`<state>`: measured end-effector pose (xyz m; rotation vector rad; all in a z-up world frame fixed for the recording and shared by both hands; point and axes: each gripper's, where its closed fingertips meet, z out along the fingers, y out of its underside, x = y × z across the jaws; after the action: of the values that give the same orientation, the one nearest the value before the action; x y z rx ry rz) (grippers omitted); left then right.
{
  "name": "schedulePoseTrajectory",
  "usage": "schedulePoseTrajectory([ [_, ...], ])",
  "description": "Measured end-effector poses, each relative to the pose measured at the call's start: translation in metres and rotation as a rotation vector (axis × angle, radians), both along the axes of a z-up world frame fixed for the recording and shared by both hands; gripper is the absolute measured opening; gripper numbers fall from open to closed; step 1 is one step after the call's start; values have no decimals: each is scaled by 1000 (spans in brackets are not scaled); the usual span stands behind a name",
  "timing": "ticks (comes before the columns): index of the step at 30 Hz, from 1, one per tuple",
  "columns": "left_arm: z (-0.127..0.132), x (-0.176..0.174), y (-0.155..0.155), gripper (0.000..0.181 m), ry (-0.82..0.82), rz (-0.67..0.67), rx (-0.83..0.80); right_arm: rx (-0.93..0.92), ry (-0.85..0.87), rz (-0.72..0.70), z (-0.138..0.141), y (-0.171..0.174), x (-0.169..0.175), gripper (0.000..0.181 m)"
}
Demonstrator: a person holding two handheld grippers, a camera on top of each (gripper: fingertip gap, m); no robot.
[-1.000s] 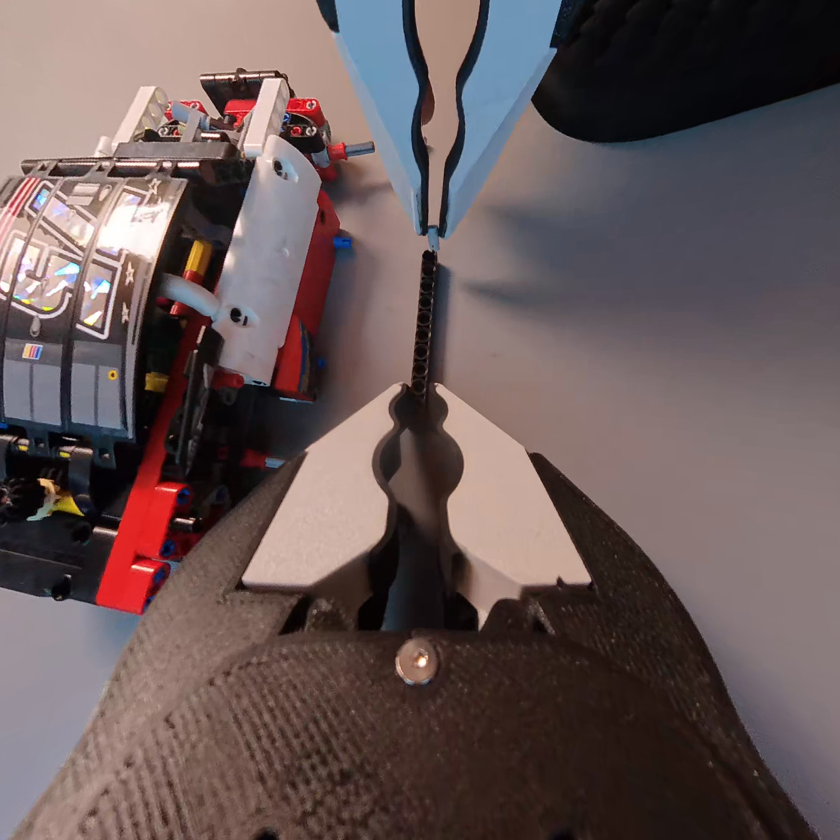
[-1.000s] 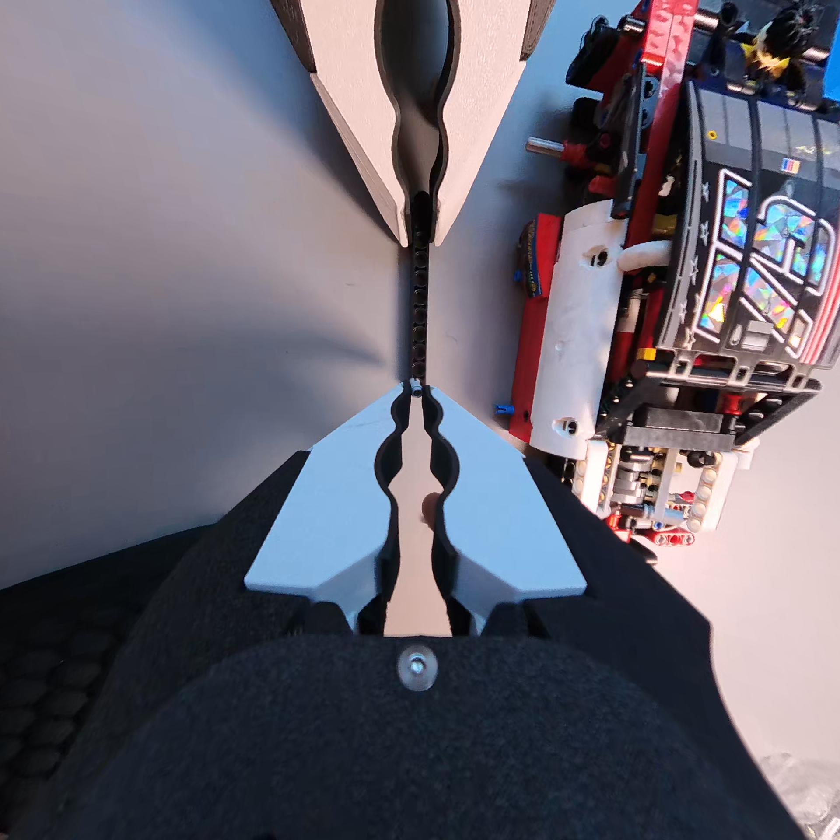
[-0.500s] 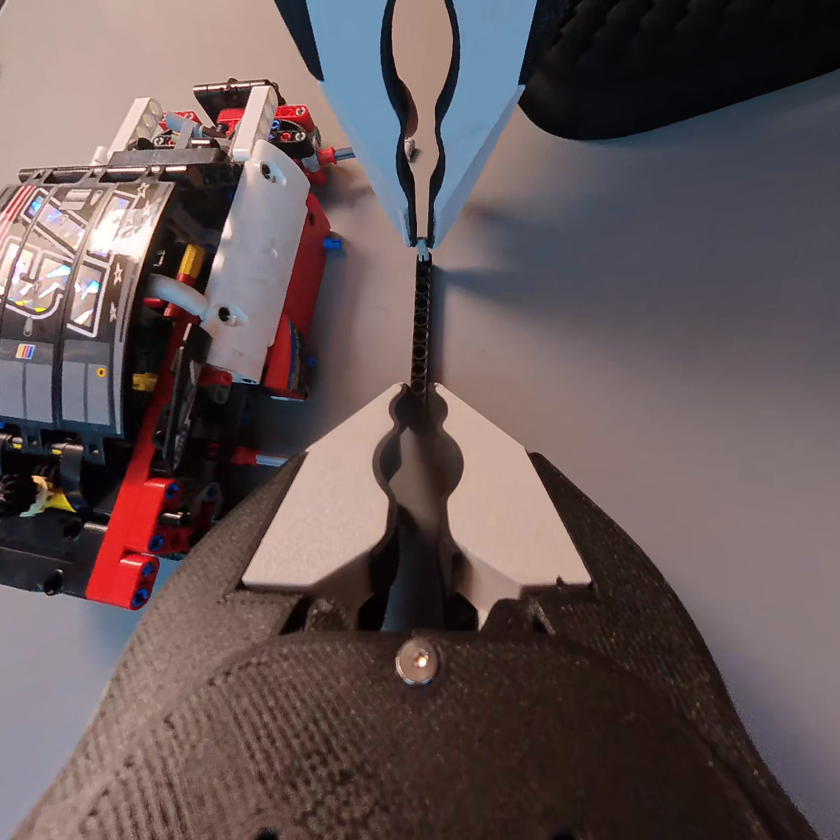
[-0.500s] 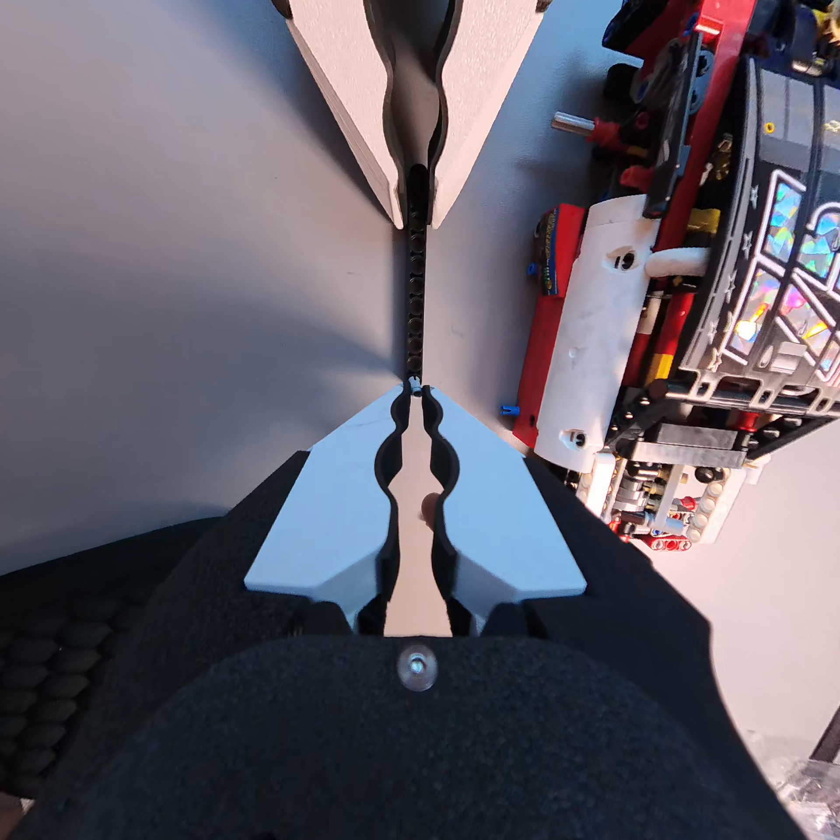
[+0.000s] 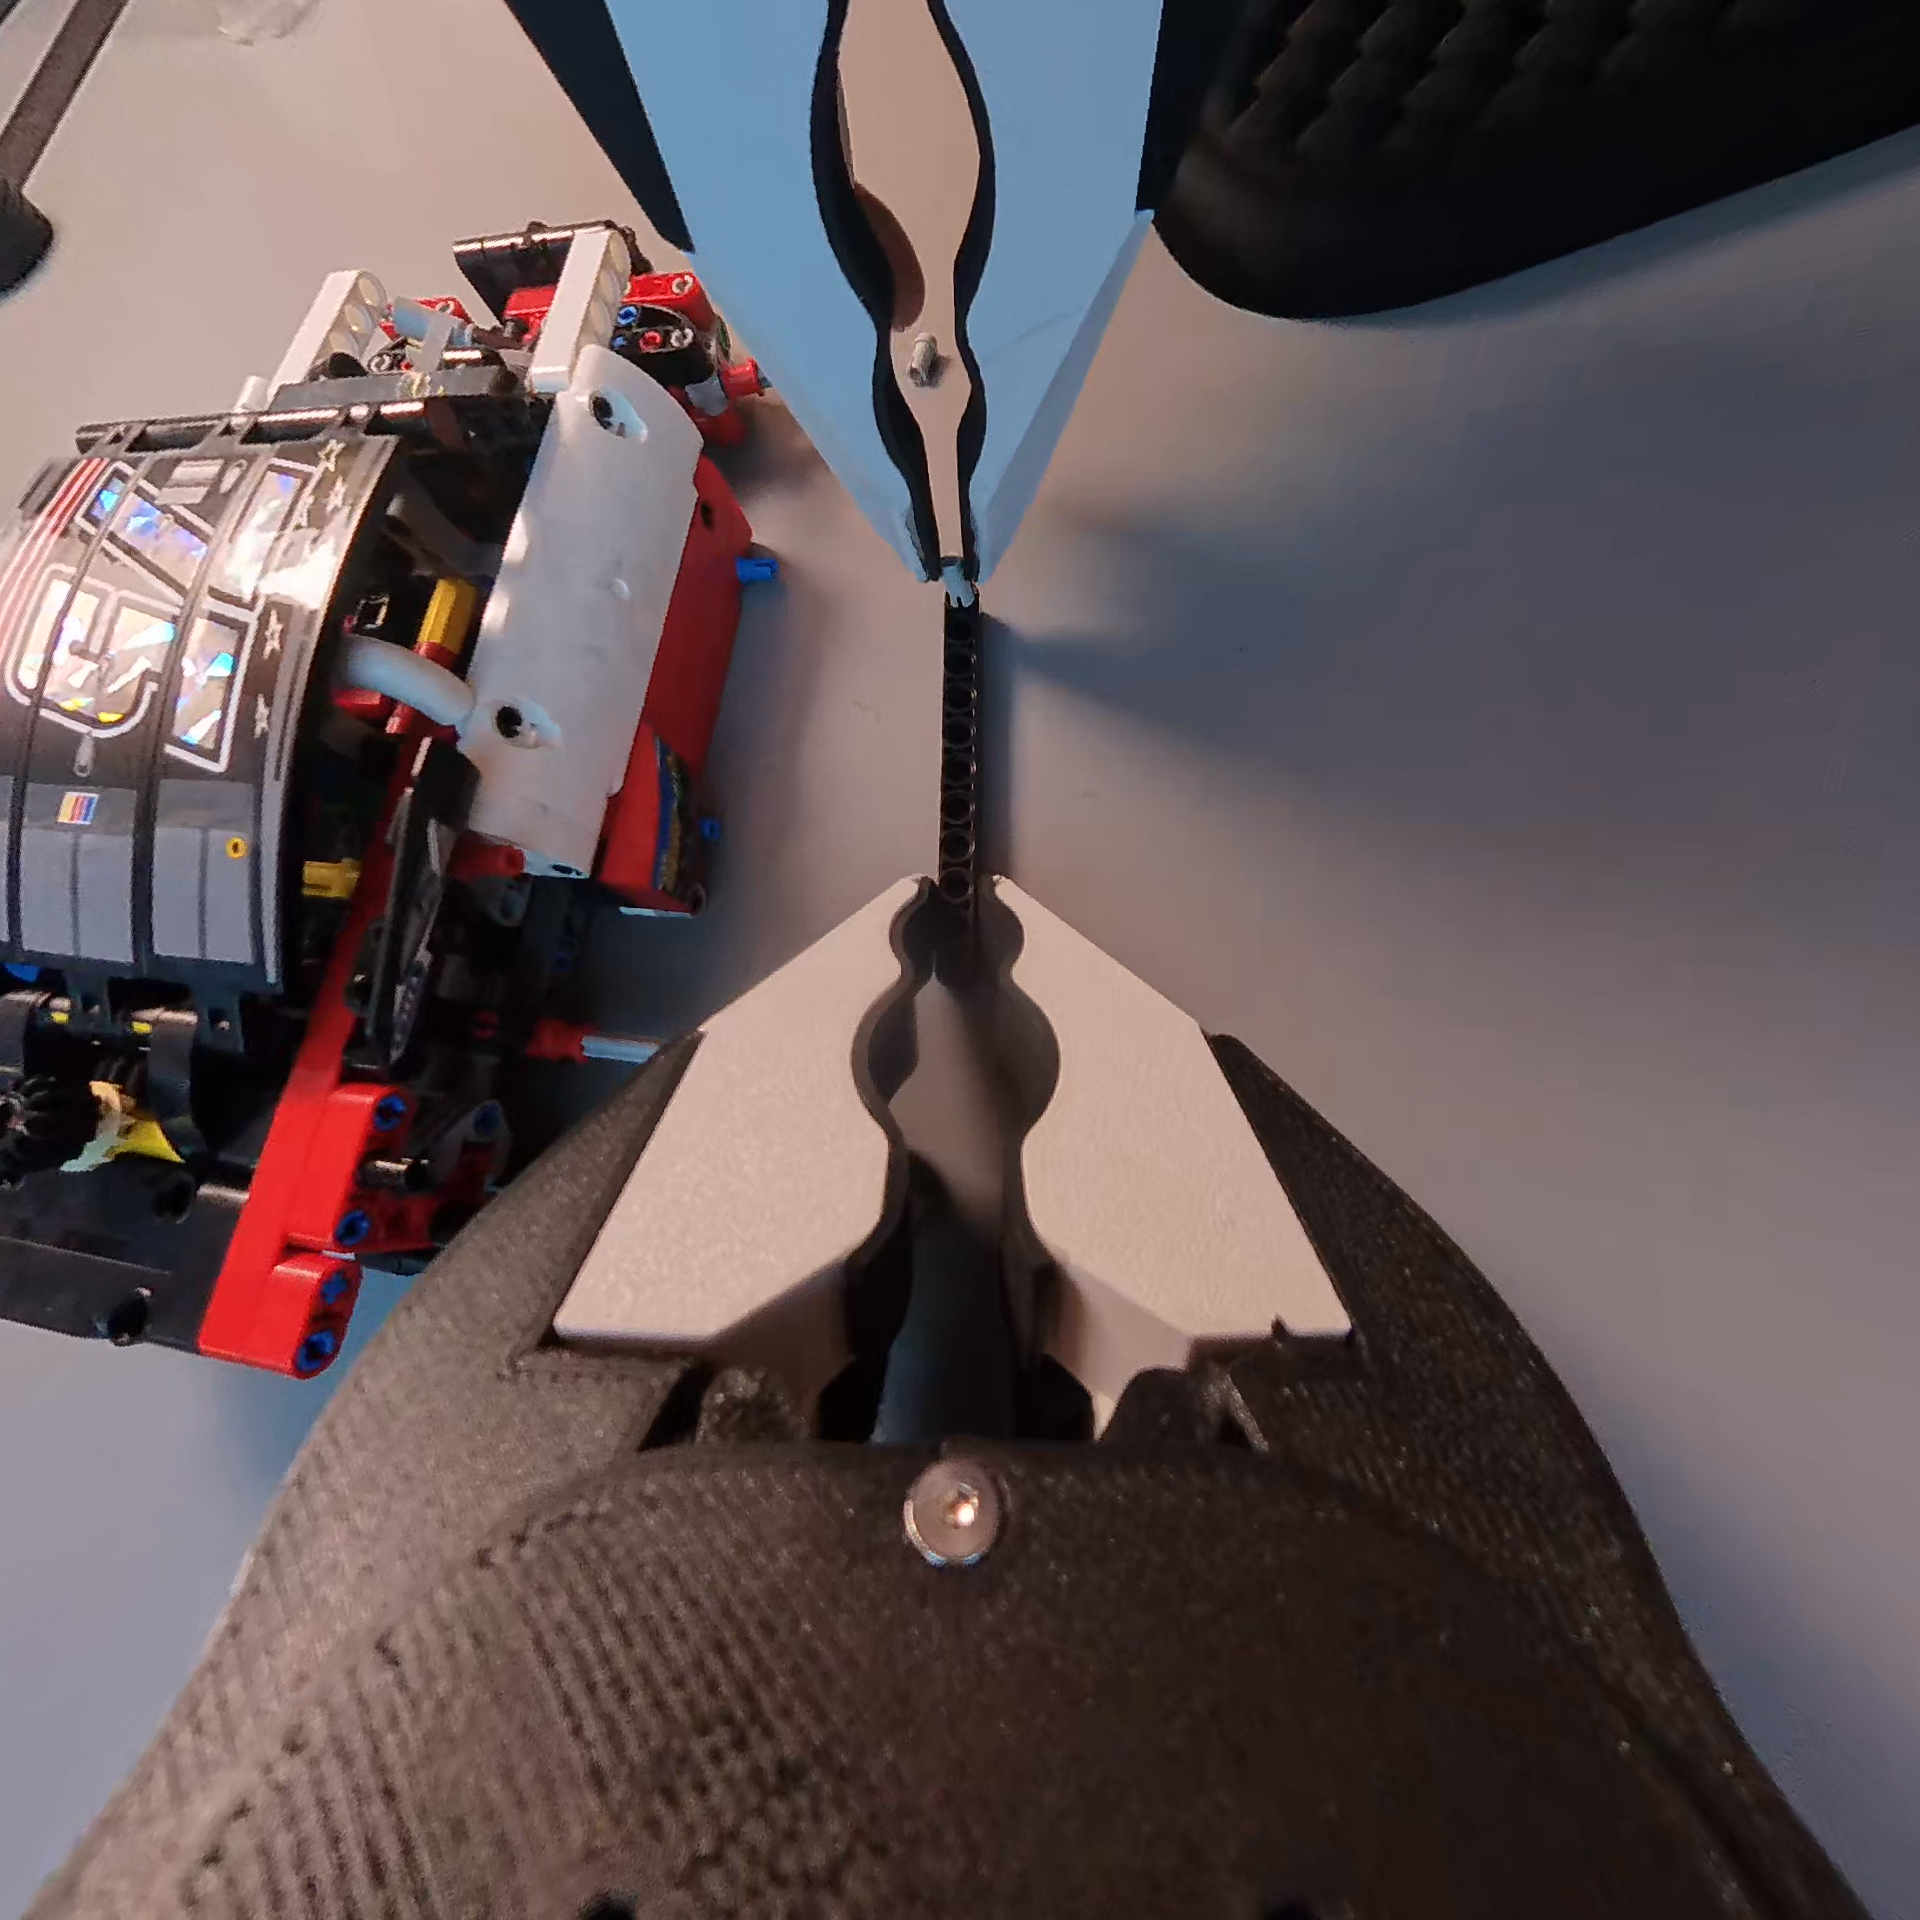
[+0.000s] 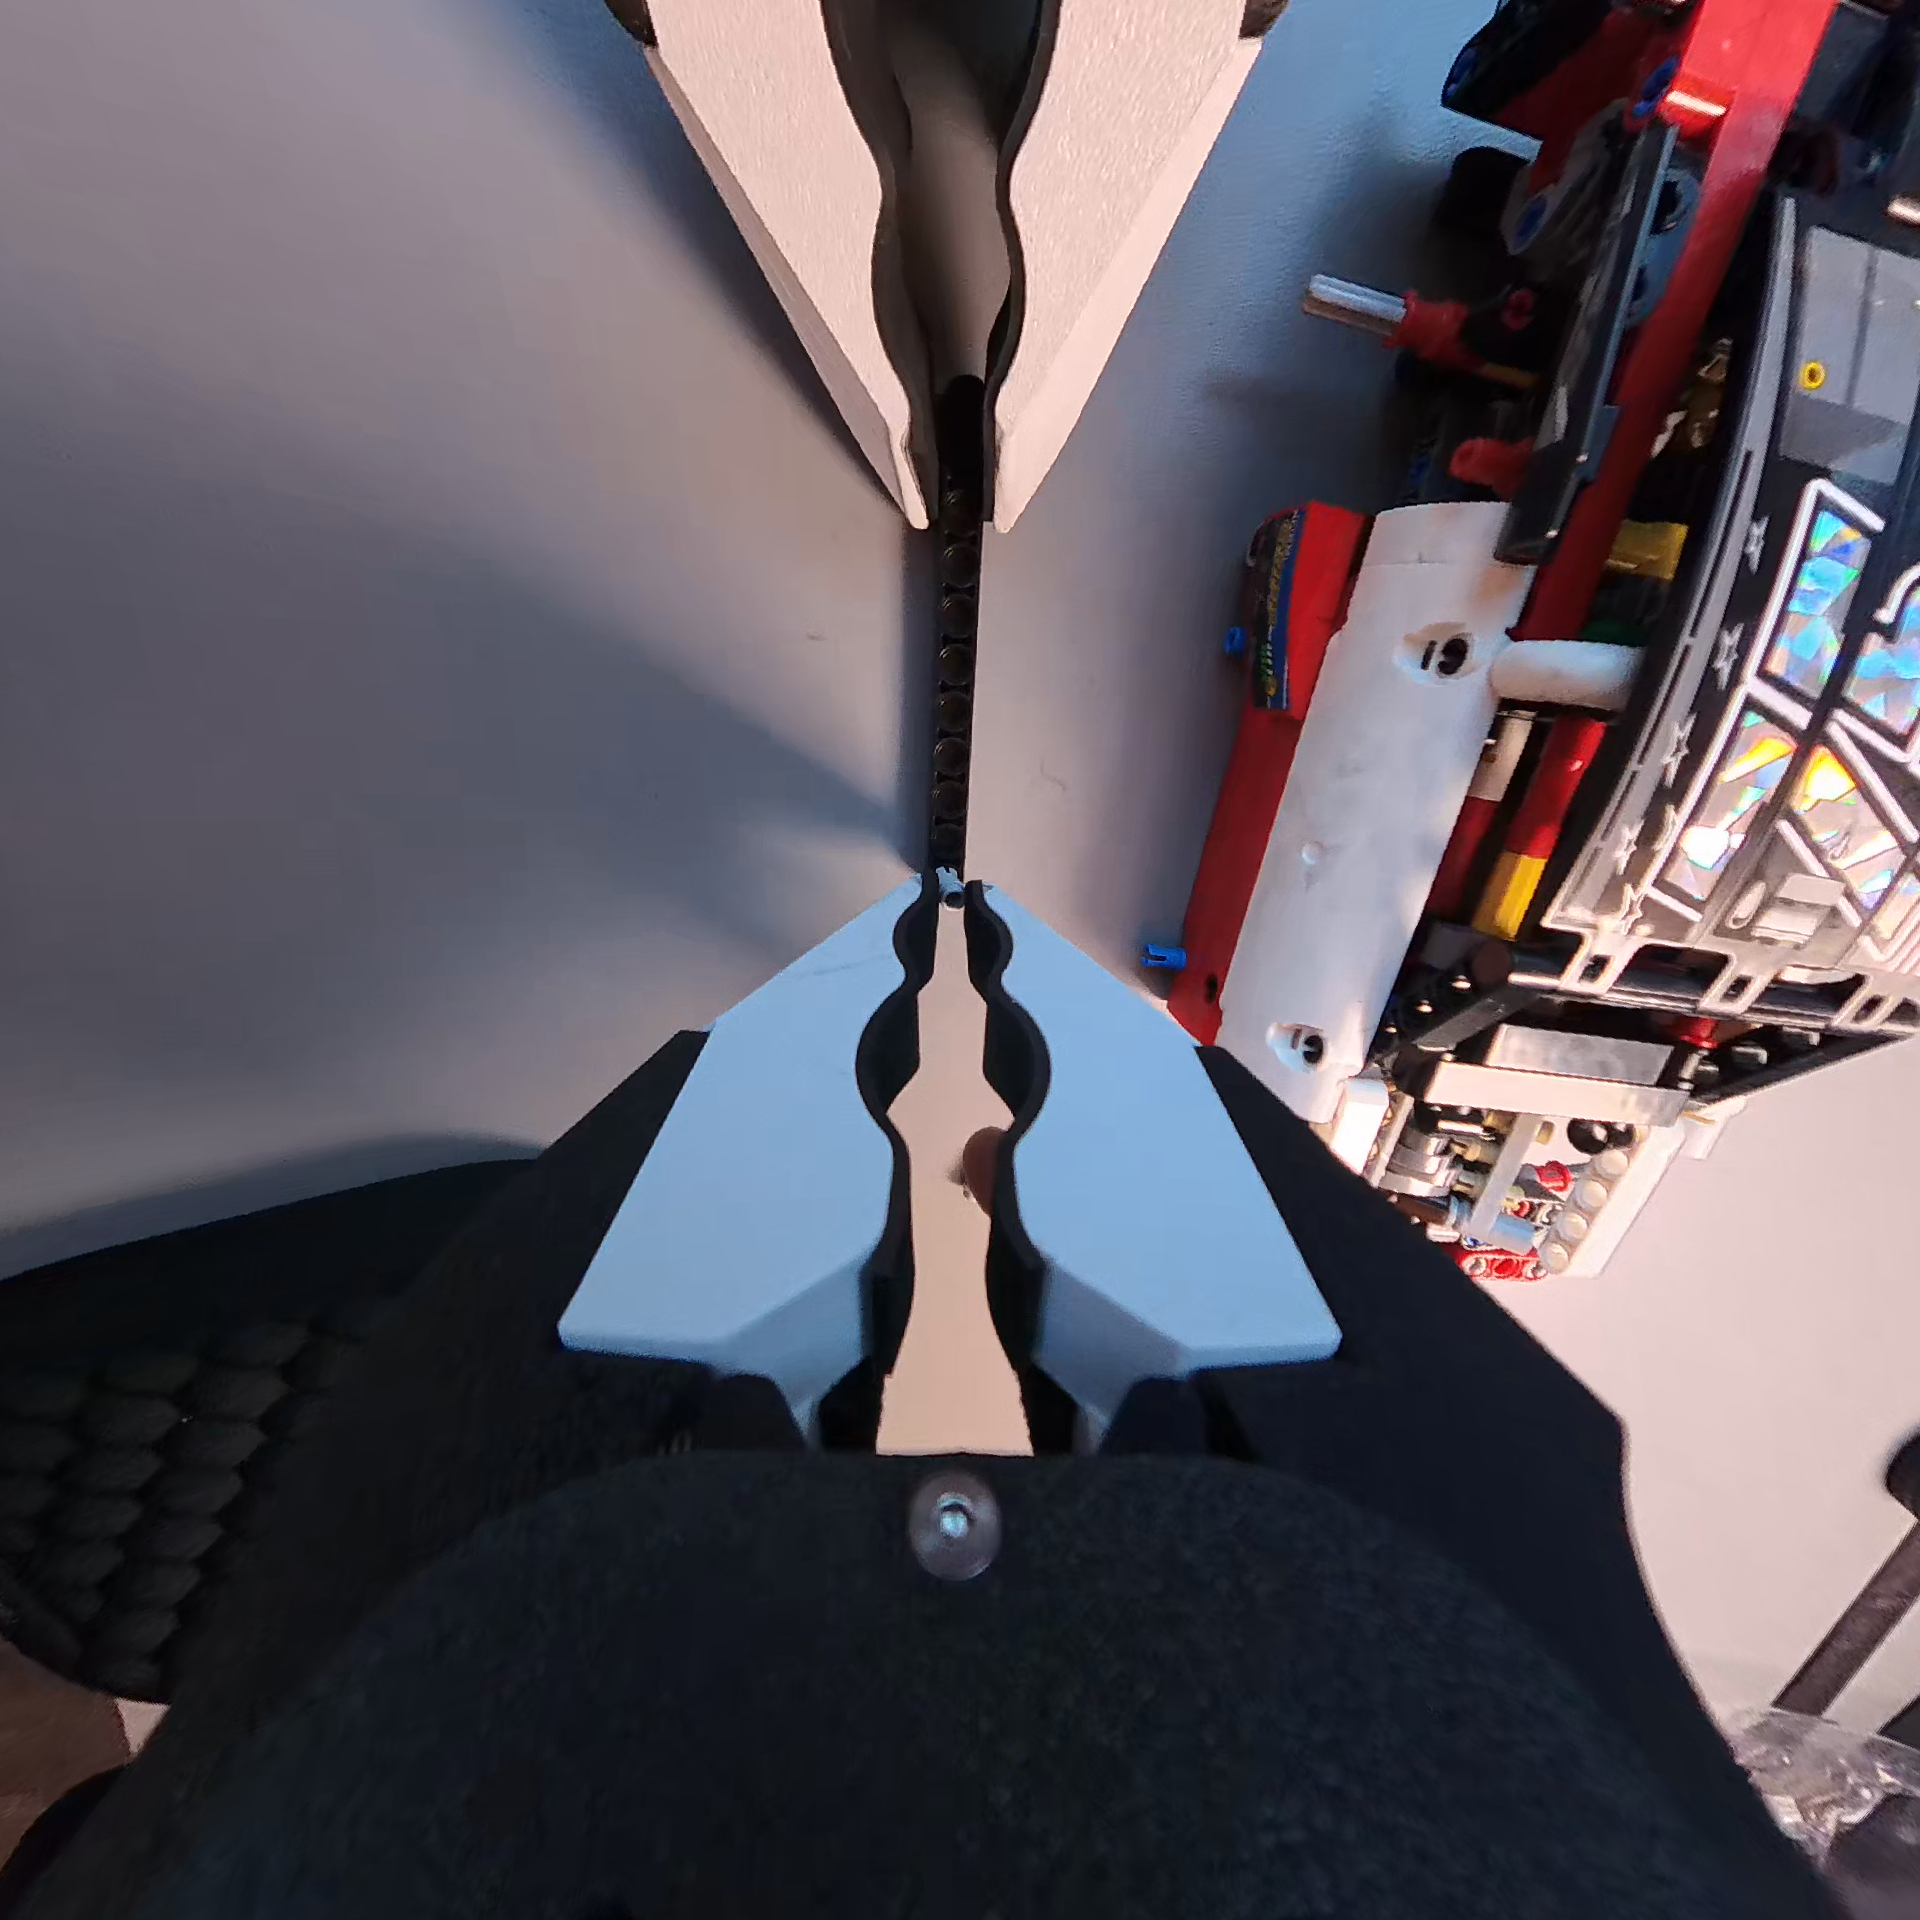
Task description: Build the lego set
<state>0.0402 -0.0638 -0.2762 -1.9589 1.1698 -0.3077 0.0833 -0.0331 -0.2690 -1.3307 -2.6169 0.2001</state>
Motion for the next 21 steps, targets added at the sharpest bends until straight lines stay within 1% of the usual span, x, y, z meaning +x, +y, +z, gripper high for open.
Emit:
schedulePoseTrajectory([
  [14, 1, 0, -1, 6, 3, -13, 31, 1, -90, 11, -1, 0, 2, 2],
  [21, 1, -1, -2, 5, 12, -17, 43, -12, -57, -19, -2, 0, 0, 2],
])
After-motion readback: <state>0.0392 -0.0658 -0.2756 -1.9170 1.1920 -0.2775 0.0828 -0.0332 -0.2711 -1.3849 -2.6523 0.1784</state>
